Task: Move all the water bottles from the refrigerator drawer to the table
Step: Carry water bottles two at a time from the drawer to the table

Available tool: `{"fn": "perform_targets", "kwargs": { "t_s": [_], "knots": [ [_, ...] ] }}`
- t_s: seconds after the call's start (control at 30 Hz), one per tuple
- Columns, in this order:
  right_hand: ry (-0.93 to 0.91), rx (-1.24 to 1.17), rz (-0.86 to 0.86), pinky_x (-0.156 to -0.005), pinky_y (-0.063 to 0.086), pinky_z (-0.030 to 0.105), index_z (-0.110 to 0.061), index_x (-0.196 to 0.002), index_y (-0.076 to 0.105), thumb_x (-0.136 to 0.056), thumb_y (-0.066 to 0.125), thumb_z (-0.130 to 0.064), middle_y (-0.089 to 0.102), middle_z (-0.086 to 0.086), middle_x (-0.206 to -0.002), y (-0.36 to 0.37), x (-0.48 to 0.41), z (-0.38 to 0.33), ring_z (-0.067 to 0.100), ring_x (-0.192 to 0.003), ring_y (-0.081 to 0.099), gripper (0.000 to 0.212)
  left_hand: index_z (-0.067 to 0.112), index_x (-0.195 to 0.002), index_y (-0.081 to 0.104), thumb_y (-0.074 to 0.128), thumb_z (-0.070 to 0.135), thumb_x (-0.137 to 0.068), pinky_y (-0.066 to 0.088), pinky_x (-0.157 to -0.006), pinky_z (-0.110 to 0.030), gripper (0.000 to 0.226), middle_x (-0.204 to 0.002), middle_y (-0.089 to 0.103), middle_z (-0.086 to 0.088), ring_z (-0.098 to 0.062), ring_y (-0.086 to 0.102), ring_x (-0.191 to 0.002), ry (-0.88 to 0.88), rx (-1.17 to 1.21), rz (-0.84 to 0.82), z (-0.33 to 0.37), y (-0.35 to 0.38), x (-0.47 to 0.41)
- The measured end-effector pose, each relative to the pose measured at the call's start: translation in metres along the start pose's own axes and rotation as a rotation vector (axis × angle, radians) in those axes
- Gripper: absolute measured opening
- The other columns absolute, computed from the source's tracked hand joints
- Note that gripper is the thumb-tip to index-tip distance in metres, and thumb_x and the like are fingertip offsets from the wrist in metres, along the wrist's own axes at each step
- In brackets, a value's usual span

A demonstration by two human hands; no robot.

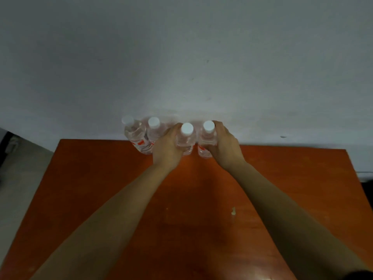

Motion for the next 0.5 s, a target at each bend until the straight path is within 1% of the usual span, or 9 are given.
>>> {"fn": "perform_targets", "kwargs": {
  "t_s": [0.07, 0.13, 0.2, 0.27, 0.33, 0.4, 0.47, 0.5],
  "knots": [
    [-0.034, -0.038, 0.01, -0.091, 0.045, 0.034, -0.02, -0.141, 0.041, -0.087, 0.072, -0.022, 0.053, 0.007, -0.138, 0.005, -0.008, -0.002, 0.031, -0.118, 0.057, 0.062, 0.029, -0.135, 0.05, 0.072, 0.022, -0.086, 0.05, -0.087, -0.036, 0.054, -0.131, 0.064, 0.002, -0.025, 0.061, -0.117, -0.006, -0.016, 0.0, -0.005, 0.006, -0.006],
    [-0.067, -0.065, 0.014, -0.09, 0.042, 0.031, -0.02, -0.147, 0.037, -0.09, 0.07, -0.016, 0.044, 0.008, -0.146, 0.007, -0.013, -0.002, 0.032, -0.122, 0.055, 0.066, 0.027, -0.139, 0.046, 0.071, 0.02, -0.088, 0.051, -0.086, -0.037, 0.058, -0.134, 0.062, 0.001, -0.026, 0.061, -0.118, -0.016, -0.041, 0.002, -0.009, 0.009, -0.011],
    [-0.081, -0.036, 0.014, -0.089, 0.047, 0.037, -0.022, -0.151, 0.03, -0.092, 0.067, -0.013, 0.035, 0.009, -0.15, 0.01, -0.016, -0.002, 0.037, -0.12, 0.055, 0.07, 0.025, -0.144, 0.04, 0.072, 0.017, -0.088, 0.05, -0.087, -0.036, 0.065, -0.139, 0.058, -0.001, -0.027, 0.059, -0.121, -0.042, -0.054, 0.001, -0.01, 0.01, -0.016],
    [-0.089, 0.003, 0.001, -0.088, 0.052, 0.042, -0.025, -0.154, 0.024, -0.092, 0.067, -0.01, 0.03, 0.01, -0.152, 0.015, -0.015, -0.002, 0.04, -0.119, 0.056, 0.076, 0.024, -0.147, 0.036, 0.07, 0.014, -0.089, 0.05, -0.09, -0.037, 0.068, -0.142, 0.055, -0.002, -0.028, 0.057, -0.124, -0.073, -0.04, -0.017, -0.009, 0.012, -0.021],
    [-0.104, 0.009, -0.017, -0.088, 0.054, 0.043, -0.028, -0.154, 0.021, -0.091, 0.068, -0.008, 0.028, 0.01, -0.153, 0.016, -0.016, -0.003, 0.04, -0.12, 0.056, 0.081, 0.024, -0.148, 0.033, 0.071, 0.01, -0.088, 0.049, -0.094, -0.038, 0.073, -0.144, 0.053, -0.003, -0.029, 0.054, -0.127, -0.097, -0.014, -0.032, -0.008, 0.014, -0.025],
    [-0.108, -0.027, -0.044, -0.094, 0.053, 0.045, -0.028, -0.154, 0.019, -0.09, 0.069, -0.01, 0.03, 0.012, -0.152, 0.012, -0.015, -0.006, 0.038, -0.125, 0.053, 0.083, 0.022, -0.15, 0.031, 0.071, 0.008, -0.087, 0.046, -0.094, -0.034, 0.075, -0.145, 0.051, -0.005, -0.03, 0.053, -0.128, -0.125, 0.0, -0.048, -0.007, 0.013, -0.024],
    [-0.142, -0.041, -0.039, -0.097, 0.052, 0.045, -0.025, -0.154, 0.022, -0.092, 0.069, -0.017, 0.033, 0.013, -0.151, 0.001, -0.012, -0.01, 0.036, -0.127, 0.051, 0.078, 0.019, -0.152, 0.029, 0.07, 0.006, -0.088, 0.041, -0.099, -0.032, 0.077, -0.149, 0.047, -0.006, -0.03, 0.048, -0.134, -0.135, 0.011, -0.044, 0.0, 0.007, -0.021],
    [-0.178, -0.024, -0.006, -0.095, 0.053, 0.043, -0.022, -0.153, 0.024, -0.094, 0.067, -0.022, 0.035, 0.013, -0.151, -0.008, -0.009, -0.014, 0.034, -0.125, 0.053, 0.073, 0.018, -0.153, 0.028, 0.069, 0.006, -0.089, 0.039, -0.104, -0.033, 0.078, -0.153, 0.043, -0.006, -0.028, 0.044, -0.137, -0.13, 0.004, -0.022, 0.006, -0.001, -0.018]
  ]
}}
Point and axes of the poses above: each hand's wrist, its own x-axis away from the middle knuckle, its own y-axis out of the palm, z = x × y, the point moved 5 cm from there along -x, towards the middle knuckle
